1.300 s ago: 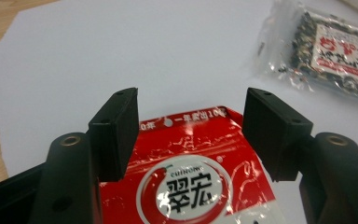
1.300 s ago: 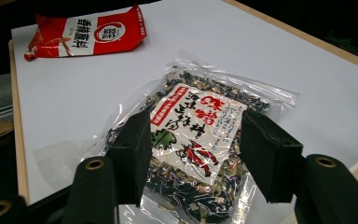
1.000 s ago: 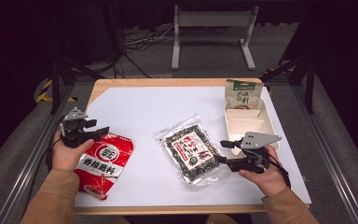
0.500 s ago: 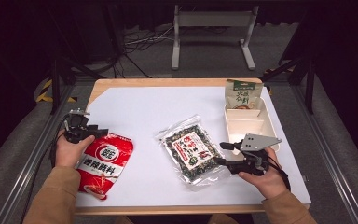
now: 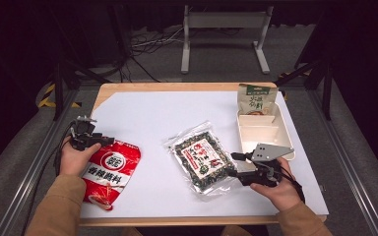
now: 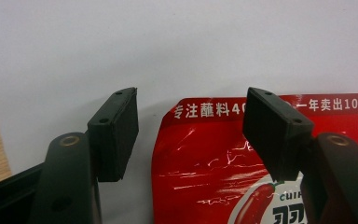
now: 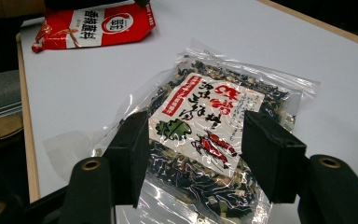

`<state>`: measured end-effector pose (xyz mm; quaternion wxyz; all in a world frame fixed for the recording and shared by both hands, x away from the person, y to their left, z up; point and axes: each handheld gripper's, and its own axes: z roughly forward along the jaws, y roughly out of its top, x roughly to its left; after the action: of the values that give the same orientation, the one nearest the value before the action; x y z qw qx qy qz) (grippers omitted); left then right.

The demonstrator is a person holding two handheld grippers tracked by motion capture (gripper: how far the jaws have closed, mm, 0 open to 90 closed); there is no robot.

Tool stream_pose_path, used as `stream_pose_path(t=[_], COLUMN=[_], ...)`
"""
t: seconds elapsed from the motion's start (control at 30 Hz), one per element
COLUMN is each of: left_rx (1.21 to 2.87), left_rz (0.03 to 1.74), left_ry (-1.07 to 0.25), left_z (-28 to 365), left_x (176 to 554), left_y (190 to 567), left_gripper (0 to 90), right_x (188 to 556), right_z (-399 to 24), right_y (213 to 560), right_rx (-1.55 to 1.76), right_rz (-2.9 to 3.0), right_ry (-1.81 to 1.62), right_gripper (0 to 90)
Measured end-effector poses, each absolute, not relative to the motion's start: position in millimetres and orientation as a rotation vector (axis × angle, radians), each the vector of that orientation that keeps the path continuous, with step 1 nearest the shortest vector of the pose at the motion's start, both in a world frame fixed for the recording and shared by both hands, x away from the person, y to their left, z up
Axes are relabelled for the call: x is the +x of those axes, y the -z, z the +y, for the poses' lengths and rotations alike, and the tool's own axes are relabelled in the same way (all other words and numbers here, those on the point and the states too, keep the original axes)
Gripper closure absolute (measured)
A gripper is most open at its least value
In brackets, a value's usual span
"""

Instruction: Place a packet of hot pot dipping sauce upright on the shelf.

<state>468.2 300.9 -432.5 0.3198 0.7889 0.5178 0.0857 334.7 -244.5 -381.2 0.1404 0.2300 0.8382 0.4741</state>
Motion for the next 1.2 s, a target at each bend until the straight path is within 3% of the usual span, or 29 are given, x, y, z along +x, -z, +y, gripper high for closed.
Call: stream_pose_path(t=[0.37, 0.53, 0.7, 1.1, 1.17, 1.2], left_rx=[2.085, 2.105, 2.144, 2.218, 2.227, 2.228], left_rz=[1.289, 1.275, 1.242, 1.274, 1.282, 1.281], left_ry=[-0.150, -0.162, -0.205, -0.354, -0.377, -0.380], left_z=[306.8, 305.4, 303.1, 293.6, 291.4, 290.7], left_x=[468.0, 465.3, 463.3, 457.1, 454.8, 454.0], left_y=[441.7, 441.1, 441.2, 438.0, 437.4, 437.5], left_gripper=[32.8, 42.6, 44.9, 76.7, 88.2, 89.7], right_x=[335.1, 335.0, 335.4, 335.1, 335.1, 335.3], right_z=[-243.7, -243.6, -242.5, -240.8, -240.8, -241.0], right_y=[384.2, 384.3, 385.8, 387.9, 388.2, 388.5], right_rx=[0.666, 0.664, 0.665, 0.666, 0.668, 0.671], right_rz=[2.432, 2.432, 2.437, 2.449, 2.452, 2.451], right_ry=[-1.376, -1.376, -1.374, -1.362, -1.364, -1.363], right_gripper=[42.4, 42.2, 42.2, 42.2, 42.1, 41.9])
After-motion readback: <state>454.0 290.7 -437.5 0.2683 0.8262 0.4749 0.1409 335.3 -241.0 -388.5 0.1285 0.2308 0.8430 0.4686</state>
